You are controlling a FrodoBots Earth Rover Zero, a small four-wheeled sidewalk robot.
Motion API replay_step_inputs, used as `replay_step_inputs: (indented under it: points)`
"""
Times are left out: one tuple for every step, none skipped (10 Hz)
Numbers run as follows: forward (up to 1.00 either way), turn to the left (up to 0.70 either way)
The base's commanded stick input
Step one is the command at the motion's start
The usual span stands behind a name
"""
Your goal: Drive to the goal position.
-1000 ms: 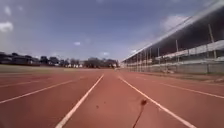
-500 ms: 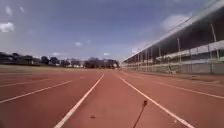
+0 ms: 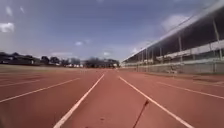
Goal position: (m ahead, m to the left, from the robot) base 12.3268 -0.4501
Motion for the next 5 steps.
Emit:
replay_step_inputs:
  points:
    - [0.70, 0.00]
    - [0.70, 0.00]
    - [0.70, 0.00]
    - [0.70, 0.00]
    - [0.70, 0.00]
